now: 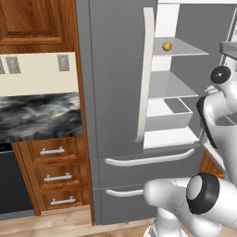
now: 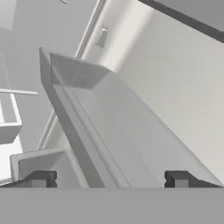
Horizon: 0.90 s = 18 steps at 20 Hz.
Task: Open the fridge, remove the mango, lemon wedge, and chicken drumstick, and place them on any counter.
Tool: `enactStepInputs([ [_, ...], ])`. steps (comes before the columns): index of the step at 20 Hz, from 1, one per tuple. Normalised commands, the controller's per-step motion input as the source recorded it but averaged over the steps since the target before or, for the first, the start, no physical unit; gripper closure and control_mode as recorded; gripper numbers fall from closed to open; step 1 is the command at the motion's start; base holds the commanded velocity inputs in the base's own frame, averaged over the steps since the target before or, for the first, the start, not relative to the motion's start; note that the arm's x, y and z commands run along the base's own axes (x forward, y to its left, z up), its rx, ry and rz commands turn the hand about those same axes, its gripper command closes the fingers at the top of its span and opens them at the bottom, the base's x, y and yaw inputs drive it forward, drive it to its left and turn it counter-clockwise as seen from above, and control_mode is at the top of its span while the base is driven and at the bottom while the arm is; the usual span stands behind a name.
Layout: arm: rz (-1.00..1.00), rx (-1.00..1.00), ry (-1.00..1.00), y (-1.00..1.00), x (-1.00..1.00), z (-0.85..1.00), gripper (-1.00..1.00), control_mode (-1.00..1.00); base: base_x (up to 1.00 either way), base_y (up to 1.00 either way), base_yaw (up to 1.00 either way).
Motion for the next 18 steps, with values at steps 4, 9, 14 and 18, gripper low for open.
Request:
enactStepInputs([
  [4,0.00,0.00,-0.02,-0.15,0.00,-0.26,-1.00,-1.00,0.00,0.00,0.00],
  [9,0.00,-0.01,-0.20,0.40,0.03,-0.11,-1.00,-1.00,0.00,0.00,0.00],
  [14,0.00,-0.03,-0.27,0.72,0.00,0.28,-1.00,-1.00,0.00,0.00,0.00],
  [18,0.00,0.00,0.01,0.48,0.00,0.55,-1.00,-1.00,0.00,0.00,0.00],
])
